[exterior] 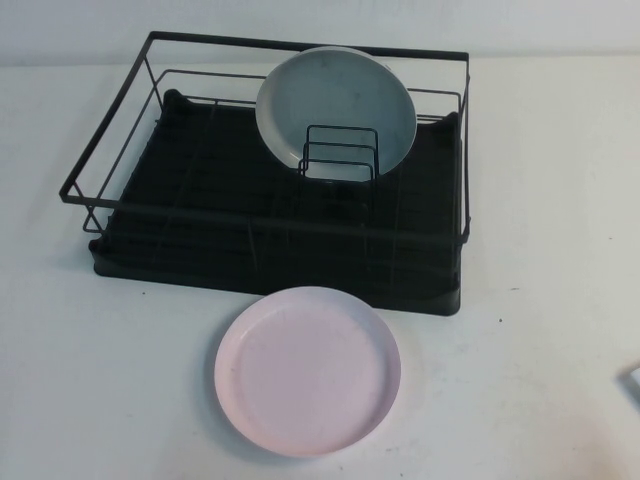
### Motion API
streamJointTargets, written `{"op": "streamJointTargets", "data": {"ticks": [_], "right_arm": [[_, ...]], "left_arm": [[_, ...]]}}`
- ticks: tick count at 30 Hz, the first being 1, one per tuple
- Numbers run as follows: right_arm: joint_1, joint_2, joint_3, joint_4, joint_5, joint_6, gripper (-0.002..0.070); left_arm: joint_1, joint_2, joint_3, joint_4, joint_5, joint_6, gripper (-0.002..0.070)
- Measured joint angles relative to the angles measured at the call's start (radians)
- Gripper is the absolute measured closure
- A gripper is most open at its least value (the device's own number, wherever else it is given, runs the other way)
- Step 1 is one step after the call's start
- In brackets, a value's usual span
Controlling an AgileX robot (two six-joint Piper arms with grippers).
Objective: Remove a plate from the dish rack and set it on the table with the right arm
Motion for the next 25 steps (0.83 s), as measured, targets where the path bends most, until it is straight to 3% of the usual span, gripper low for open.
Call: {"op": "streamJointTargets", "data": {"ticks": [25], "right_arm": [[0.0, 0.0, 0.0, -0.003, 0.0, 0.008, 0.0694]], "left_arm": [[0.0, 0.0, 0.0, 0.0, 0.0, 0.0, 0.0679]]}}
